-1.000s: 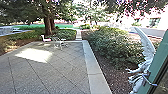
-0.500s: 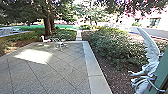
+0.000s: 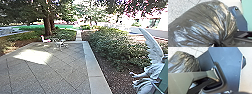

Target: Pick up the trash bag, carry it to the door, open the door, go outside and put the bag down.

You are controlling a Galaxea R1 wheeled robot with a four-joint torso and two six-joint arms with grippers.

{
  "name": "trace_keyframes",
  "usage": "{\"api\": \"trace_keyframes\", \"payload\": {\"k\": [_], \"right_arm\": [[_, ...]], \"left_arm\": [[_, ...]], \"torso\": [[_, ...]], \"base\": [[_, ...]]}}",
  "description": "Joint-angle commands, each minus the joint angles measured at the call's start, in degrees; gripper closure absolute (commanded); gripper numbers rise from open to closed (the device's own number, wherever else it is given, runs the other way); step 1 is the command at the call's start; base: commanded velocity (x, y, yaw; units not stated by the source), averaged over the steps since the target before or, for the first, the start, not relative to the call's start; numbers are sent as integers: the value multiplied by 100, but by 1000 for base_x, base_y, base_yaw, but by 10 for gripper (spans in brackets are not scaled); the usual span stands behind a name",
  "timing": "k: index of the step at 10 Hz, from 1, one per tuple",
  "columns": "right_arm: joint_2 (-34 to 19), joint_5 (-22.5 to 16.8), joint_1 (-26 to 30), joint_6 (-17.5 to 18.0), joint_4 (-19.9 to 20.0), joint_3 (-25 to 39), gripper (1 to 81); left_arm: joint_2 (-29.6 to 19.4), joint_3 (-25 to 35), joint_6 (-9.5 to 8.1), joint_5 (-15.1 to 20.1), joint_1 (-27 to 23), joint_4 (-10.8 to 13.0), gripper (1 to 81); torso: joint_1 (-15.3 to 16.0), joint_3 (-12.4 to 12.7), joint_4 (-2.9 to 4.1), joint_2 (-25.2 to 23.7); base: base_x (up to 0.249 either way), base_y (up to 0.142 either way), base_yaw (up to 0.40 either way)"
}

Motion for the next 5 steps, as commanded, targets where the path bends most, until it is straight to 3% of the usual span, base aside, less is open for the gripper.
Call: {"api": "trace_keyframes", "payload": {"k": [1,3,4,5], "right_arm": [[90,-328,143,-38,-80,68,10],[90,-328,143,-38,-71,68,10],[90,-328,143,-38,-71,51,10],[90,-328,143,-38,-71,51,10]], "left_arm": [[4,18,23,324,-180,11,811],[-75,35,-3,324,-198,-24,811],[-93,53,-29,324,-215,-33,811],[-93,97,-38,324,-233,-33,811]], "torso": [[0,0,0,0],[-3,0,0,0],[-3,0,527,0],[-3,0,574,0]], "base": [[0,0,0],[0,0,0],[0,0,0],[0,0,0]]}}
